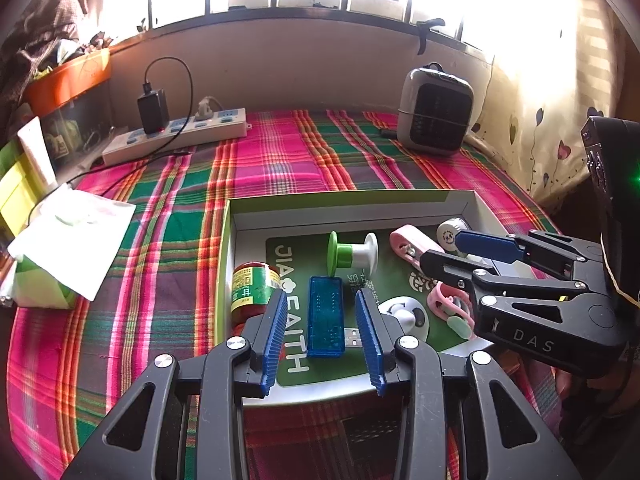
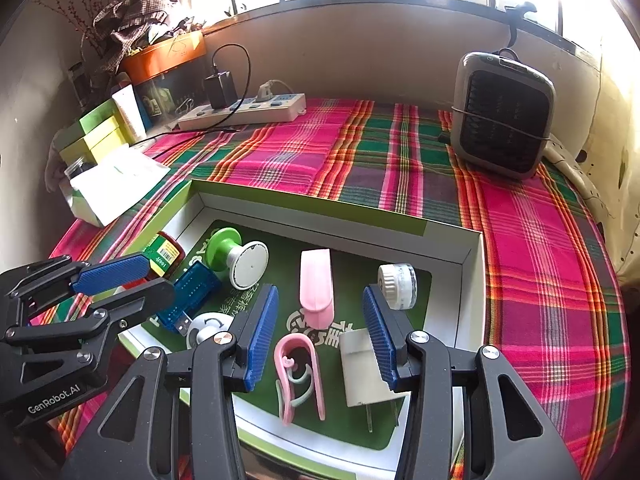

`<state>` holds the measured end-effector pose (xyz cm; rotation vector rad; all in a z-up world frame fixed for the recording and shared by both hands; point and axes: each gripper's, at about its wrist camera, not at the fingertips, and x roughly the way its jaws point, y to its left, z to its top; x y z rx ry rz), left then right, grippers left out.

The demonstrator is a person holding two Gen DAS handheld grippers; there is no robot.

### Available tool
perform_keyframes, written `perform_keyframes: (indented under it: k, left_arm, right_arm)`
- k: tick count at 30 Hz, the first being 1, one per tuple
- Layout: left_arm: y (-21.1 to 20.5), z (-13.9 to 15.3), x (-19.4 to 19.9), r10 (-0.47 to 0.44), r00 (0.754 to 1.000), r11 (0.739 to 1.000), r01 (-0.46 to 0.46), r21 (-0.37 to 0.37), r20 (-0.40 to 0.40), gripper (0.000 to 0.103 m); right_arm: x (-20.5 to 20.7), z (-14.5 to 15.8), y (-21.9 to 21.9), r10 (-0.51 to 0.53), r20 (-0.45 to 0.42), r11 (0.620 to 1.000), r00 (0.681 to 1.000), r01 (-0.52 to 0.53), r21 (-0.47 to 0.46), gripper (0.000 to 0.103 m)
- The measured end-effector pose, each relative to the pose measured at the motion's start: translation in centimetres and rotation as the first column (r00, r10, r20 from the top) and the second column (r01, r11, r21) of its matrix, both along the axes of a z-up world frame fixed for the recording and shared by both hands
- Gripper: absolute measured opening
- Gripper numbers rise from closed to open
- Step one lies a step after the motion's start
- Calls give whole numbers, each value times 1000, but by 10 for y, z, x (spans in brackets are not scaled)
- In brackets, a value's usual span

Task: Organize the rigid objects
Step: 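Open the left tool releasing the blue stick while the right tool releases the pink object, then withdraw both tools from the box toward the remaining objects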

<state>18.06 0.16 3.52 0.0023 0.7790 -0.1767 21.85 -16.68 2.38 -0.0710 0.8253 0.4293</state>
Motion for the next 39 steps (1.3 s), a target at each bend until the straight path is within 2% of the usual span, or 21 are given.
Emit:
perform_keyframes:
  k: [27,33,39]
  left_arm:
    - [19,17,-52,26,999,997,-24,-68,34,35]
    - [27,11,-59,34,999,994,-33,-101,14,35]
    - [28,1,-63,4,1000,990,-7,-137,-21,35]
  right_arm:
    - [-54,25,-25,-19,55,999,998,17,39,45]
    - [-69,26,-36,-32,60,998,998,30,47,45]
    - [-87,26,-49,-9,65,999,998,7,35,45]
